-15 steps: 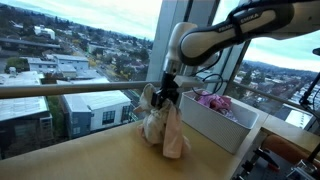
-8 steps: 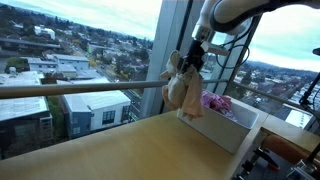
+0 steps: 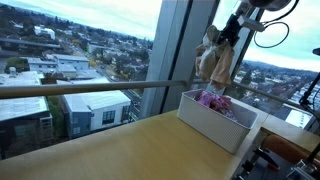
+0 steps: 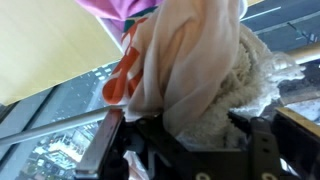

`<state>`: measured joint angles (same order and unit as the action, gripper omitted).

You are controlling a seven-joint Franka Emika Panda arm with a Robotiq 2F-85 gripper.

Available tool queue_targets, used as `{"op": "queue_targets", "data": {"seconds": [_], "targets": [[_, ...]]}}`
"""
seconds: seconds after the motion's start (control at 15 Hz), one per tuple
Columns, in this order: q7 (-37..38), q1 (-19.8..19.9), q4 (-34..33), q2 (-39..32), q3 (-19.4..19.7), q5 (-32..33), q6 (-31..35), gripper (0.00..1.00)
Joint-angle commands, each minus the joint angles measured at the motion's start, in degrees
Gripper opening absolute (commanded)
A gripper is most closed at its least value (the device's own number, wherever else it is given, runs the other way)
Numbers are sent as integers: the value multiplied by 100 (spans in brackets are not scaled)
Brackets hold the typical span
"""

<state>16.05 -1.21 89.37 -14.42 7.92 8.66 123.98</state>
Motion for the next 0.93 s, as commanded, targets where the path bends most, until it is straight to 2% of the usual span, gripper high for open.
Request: {"op": "queue_targets", "data": {"seconds": [0.0,0.27,0.47,0.87], "targets": [[-486,541,160,315,135,-63,-150,6],[-698,896,572,194,156,-94,74,6],[-651,884,937,3,95,-96,236,6],[-671,761,1265,-706,-74,-296,618,6]]}}
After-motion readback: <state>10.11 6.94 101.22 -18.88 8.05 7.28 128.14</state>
